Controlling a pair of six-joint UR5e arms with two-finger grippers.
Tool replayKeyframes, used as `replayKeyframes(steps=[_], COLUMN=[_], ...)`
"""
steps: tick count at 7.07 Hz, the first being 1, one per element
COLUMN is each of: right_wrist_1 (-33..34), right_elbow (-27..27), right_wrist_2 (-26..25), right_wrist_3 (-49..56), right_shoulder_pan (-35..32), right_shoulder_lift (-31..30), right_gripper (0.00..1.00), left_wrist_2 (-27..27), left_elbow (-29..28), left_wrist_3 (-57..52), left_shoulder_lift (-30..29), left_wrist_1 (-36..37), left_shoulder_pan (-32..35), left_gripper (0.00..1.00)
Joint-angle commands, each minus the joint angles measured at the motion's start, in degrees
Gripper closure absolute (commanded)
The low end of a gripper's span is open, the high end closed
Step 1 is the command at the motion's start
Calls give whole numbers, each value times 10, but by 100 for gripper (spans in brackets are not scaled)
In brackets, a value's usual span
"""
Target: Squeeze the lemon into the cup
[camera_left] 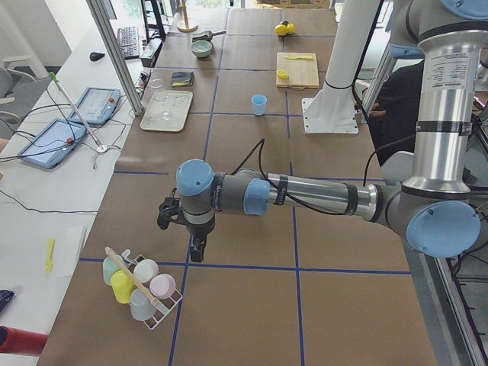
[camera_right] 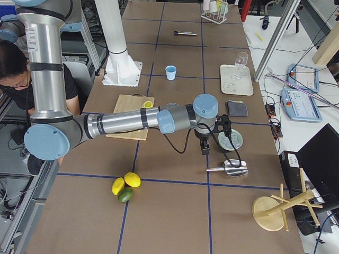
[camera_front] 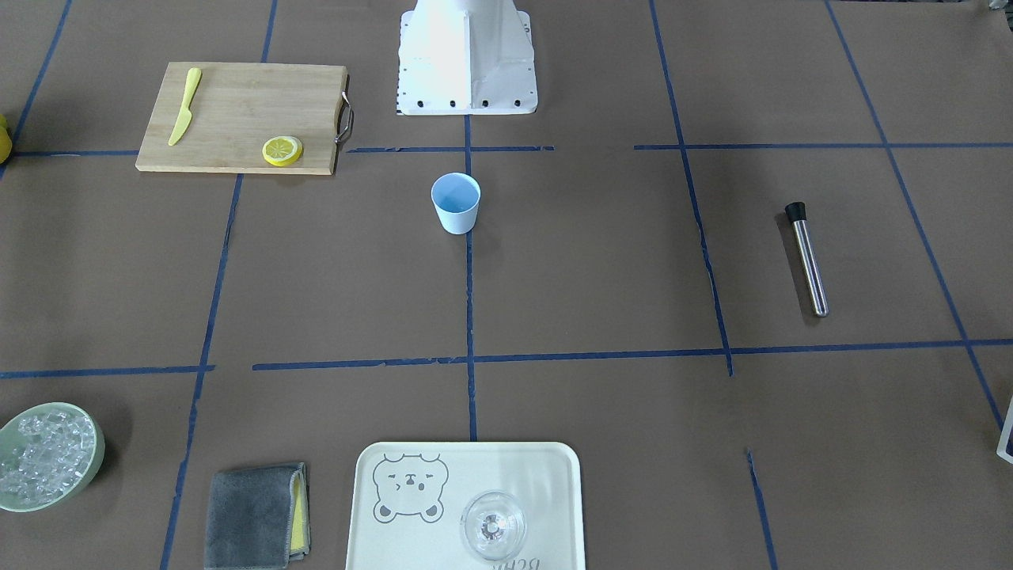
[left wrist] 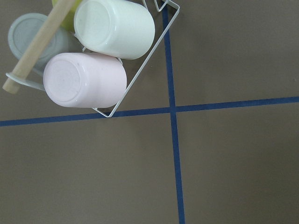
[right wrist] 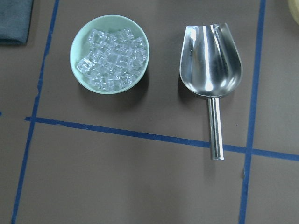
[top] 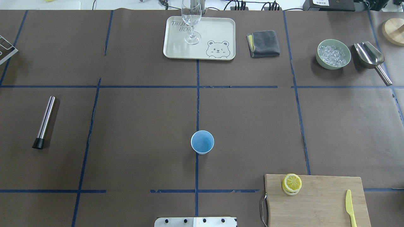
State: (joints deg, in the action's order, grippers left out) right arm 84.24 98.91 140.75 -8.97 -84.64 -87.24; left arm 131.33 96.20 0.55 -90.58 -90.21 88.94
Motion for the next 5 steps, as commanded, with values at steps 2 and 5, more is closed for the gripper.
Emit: replayKeyframes(steps=[2, 5], right_wrist_1=[-5, -28], right_elbow=[119, 239], right_wrist_2=[-43, -140], right_wrist_3=[-238, -467], right_shoulder_pan=[115, 296], right_shoulder_lift=[9, -11], right_gripper=[0, 0], left_wrist_2=[2, 20], left_elbow=[-2, 13], left_wrist_3=[3, 2], left_shoulder_lift=[0, -3], left_wrist_1=[-3, -4], left_shoulder_pan=[0, -1], left_gripper=[0, 0])
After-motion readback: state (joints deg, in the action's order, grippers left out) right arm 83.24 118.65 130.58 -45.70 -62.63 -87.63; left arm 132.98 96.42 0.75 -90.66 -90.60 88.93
